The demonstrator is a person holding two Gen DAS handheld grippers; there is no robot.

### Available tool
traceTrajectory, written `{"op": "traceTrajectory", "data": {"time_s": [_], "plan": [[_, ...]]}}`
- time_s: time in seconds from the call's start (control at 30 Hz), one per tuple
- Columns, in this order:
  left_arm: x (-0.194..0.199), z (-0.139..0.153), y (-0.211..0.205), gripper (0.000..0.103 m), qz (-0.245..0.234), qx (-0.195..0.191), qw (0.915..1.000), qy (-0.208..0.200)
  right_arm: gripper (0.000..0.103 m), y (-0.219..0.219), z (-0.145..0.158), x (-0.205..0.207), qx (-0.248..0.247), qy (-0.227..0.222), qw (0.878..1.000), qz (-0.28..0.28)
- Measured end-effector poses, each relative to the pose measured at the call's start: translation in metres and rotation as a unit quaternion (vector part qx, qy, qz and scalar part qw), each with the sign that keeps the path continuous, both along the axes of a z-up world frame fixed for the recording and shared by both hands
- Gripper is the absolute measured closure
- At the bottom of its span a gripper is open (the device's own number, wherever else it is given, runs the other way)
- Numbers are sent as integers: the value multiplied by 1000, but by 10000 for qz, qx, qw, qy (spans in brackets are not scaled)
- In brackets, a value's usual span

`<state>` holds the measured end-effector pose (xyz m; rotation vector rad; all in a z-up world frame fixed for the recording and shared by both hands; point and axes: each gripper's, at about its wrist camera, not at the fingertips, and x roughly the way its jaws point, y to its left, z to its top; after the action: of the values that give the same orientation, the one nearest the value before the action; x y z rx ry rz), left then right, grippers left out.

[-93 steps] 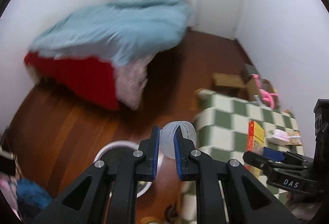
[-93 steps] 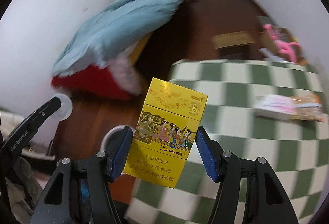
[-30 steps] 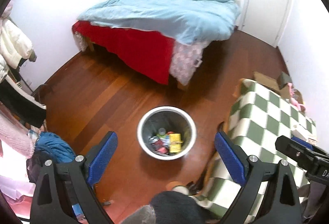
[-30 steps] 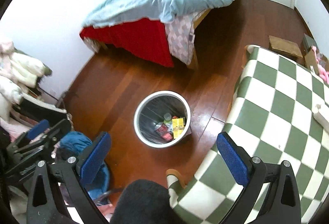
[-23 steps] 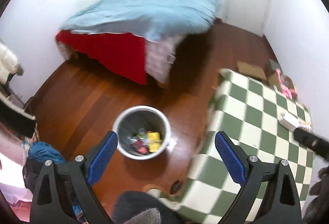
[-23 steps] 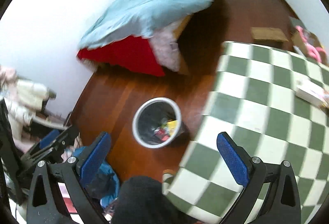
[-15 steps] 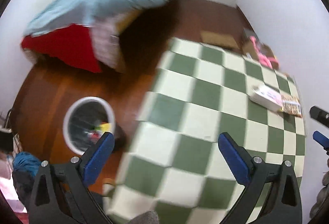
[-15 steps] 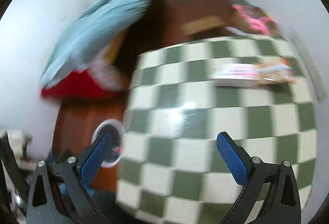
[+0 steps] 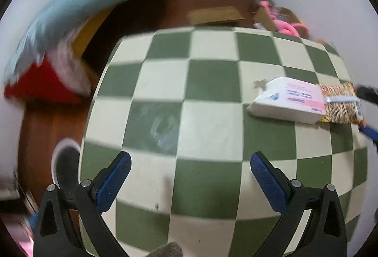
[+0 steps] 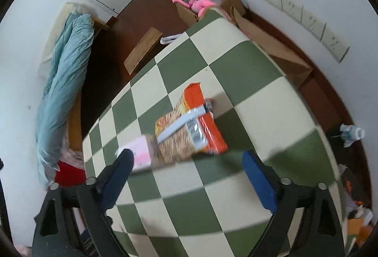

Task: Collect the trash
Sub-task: 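Move both tools back over the table toward the remaining items, then grasp the orange snack bag with the right tool while the left tool grasps the pink-white box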

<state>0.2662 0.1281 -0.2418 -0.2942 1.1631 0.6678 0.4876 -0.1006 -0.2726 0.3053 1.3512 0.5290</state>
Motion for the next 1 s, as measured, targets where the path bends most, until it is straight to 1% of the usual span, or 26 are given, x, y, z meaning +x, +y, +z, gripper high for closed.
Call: {"op": "traceTrajectory", "data": {"time_s": [0.07, 0.1, 0.17, 0.2, 0.23, 0.27, 0.33, 0.37, 0.4, 0.43, 0.5, 0.53, 0.57, 0.6, 0.63, 0.7, 0.77, 0.8, 0.83, 0.87, 0.9, 0.93, 0.97, 1.0], "plan": [[10, 2, -4, 0, -378, 271, 9989, 79, 11, 7, -11, 11, 4, 91, 9999, 56], [16, 4, -7, 0, -586, 399, 9974, 117, 14, 11, -16, 16, 13, 108, 9999, 88], [31, 7, -13, 0, -1030, 697, 9919, 249, 20, 18, -26, 24, 47, 163, 9997, 179], [39, 8, -16, 0, -1270, 817, 9880, 310, 27, 21, -30, 25, 45, 175, 9996, 204], [45, 9, -18, 0, -1423, 924, 9848, 369, 36, 25, -33, 27, 87, 183, 9995, 245], [52, 10, -20, 0, -1599, 1057, 9805, 436, 40, 26, -36, 28, 139, 199, 9993, 268], [65, 11, -27, 0, -2034, 1215, 9700, 536, 65, 31, -39, 30, 203, 224, 9990, 344], [71, 12, -32, 0, -2229, 1302, 9643, 596, 68, 32, -40, 30, 246, 208, 9988, 359], [78, 11, -36, 0, -2474, 1357, 9571, 659, 77, 32, -40, 29, 309, 190, 9986, 382], [85, 9, -41, 0, -2716, 1428, 9488, 746, 82, 32, -39, 27, 338, 161, 9984, 416], [95, 5, -52, 0, -3209, 1444, 9320, 872, 84, 29, -33, 22, 341, 68, 9984, 448], [101, 1, -58, 0, -3483, 1423, 9214, 974, 85, 25, -30, 19, 307, 37, 9986, 440], [107, -2, -60, 0, -3675, 1390, 9135, 1056, 85, 20, -27, 17, 279, 42, 9987, 419], [112, -6, -64, 0, -3867, 1396, 9045, 1136, 85, 16, -25, 16, 243, 57, 9989, 387], [117, -11, -68, 0, -4080, 1414, 8933, 1249, 85, 9, -23, 16, 151, 95, 9992, 347], [127, -20, -72, 0, -4375, 1440, 8764, 1407, 85, -1, -19, 17, 59, 117, 9994, 311], [134, -27, -73, 0, -4536, 1338, 8680, 1512, 86, -9, -18, 19, -87, 125, 9994, 305], [137, -29, -74, 0, -4594, 1289, 8653, 1536, 85, -11, -17, 20, -122, 135, 9994, 295], [139, -31, -75, 0, -4685, 1238, 8609, 1554, 85, -15, -18, 22, -170, 154, 9993, 293], [142, -33, -77, 0, -4790, 1248, 8544, 1579, 85, -17, -19, 24, -219, 176, 9992, 283], [141, -35, -79, 0, -4845, 1264, 8505, 1611, 85, -18, -19, 25, -231, 194, 9992, 280], [142, -37, -81, 2, -4937, 1246, 8449, 1642, 85, -19, -21, 27, -257, 227, 9990, 275], [142, -38, -83, 9, -5001, 1236, 8409, 1657, 85, -20, -22, 28, -280, 251, 9989, 268], [143, -40, -84, 9, -5038, 1233, 8383, 1682, 85, -18, -22, 29, -290, 267, 9989, 268]]}}
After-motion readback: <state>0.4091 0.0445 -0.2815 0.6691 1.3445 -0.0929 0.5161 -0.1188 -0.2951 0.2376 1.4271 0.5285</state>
